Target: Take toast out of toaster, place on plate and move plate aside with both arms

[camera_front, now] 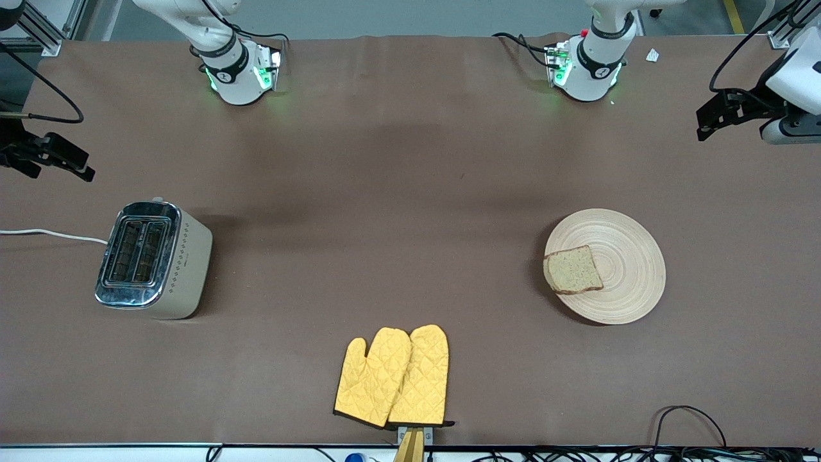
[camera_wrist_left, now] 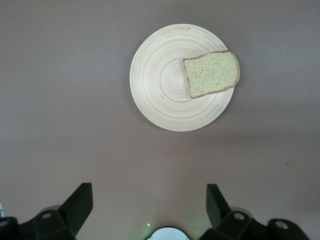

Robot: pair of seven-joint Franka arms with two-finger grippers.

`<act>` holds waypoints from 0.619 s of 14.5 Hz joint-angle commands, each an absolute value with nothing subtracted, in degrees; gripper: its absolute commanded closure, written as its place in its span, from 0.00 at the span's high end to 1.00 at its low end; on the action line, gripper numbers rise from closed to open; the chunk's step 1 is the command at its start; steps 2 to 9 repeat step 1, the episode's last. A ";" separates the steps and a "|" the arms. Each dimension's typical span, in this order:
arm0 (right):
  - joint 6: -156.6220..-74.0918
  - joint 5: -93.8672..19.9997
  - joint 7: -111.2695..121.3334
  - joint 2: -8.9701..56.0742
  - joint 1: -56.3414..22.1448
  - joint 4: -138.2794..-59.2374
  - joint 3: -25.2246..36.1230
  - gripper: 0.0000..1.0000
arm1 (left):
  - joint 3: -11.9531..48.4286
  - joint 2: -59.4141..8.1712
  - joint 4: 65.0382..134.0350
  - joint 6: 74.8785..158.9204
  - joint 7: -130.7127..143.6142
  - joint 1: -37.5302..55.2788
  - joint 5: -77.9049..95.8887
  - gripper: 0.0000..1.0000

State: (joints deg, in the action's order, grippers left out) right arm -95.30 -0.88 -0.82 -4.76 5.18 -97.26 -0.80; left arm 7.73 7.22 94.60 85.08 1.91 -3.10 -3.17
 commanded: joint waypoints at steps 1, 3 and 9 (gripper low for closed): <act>-95.54 -1.41 -0.35 -6.06 5.19 -98.09 -0.70 1.00 | 8.70 8.00 94.39 84.38 0.70 -3.87 -2.37 1.00; -95.54 -1.41 -0.35 -6.06 5.19 -98.09 -0.70 1.00 | 8.70 8.00 94.39 84.38 0.70 -3.87 -2.37 1.00; -95.54 -1.41 -0.35 -6.06 5.19 -98.09 -0.70 1.00 | 8.70 8.00 94.39 84.38 0.70 -3.87 -2.37 1.00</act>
